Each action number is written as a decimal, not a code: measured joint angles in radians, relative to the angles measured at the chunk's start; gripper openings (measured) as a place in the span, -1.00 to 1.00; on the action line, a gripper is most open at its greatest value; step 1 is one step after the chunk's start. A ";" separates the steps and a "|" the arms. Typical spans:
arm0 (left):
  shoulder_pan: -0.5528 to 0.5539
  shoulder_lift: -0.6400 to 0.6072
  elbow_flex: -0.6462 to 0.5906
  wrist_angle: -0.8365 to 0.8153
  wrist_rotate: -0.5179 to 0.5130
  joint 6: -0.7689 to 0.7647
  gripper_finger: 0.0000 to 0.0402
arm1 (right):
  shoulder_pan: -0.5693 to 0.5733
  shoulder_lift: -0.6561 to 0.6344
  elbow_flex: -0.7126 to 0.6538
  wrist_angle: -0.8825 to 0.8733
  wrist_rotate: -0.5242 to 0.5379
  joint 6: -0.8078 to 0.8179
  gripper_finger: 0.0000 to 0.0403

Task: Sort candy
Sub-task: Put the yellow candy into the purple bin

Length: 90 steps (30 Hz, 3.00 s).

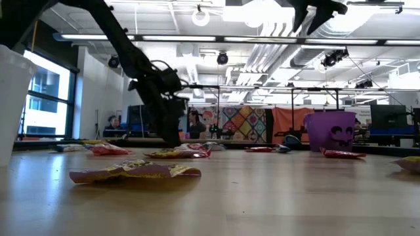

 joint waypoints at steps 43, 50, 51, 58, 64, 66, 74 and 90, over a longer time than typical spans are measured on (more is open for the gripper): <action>-0.029 -0.241 0.000 -0.021 0.025 -0.104 -0.70 | 0.199 0.169 -0.001 0.266 -0.457 -0.524 0.09; -0.014 -0.066 -0.002 -0.002 0.025 -0.102 -0.28 | 0.219 0.174 -0.001 0.294 -0.457 -0.491 0.09; -0.012 -0.049 -0.002 0.005 0.023 -0.102 -0.24 | 0.219 0.174 -0.001 0.294 -0.457 -0.490 0.09; -0.005 0.029 -0.002 0.109 -0.056 -0.120 -0.15 | 0.219 0.174 -0.001 0.317 -0.446 -0.470 0.09; -0.005 0.044 0.000 0.124 -0.106 -0.122 -0.23 | 0.219 0.174 -0.001 0.321 -0.444 -0.467 0.09; -0.004 0.044 -0.001 0.121 -0.113 -0.103 -0.34 | 0.219 0.174 -0.001 0.325 -0.443 -0.466 0.09; -0.002 0.044 0.000 0.116 -0.089 -0.061 -0.95 | 0.219 0.174 -0.001 0.325 -0.444 -0.466 0.09; -0.013 -0.186 -0.001 -0.081 0.048 -0.020 -1.00 | 0.219 0.173 -0.001 0.322 -0.445 -0.480 0.09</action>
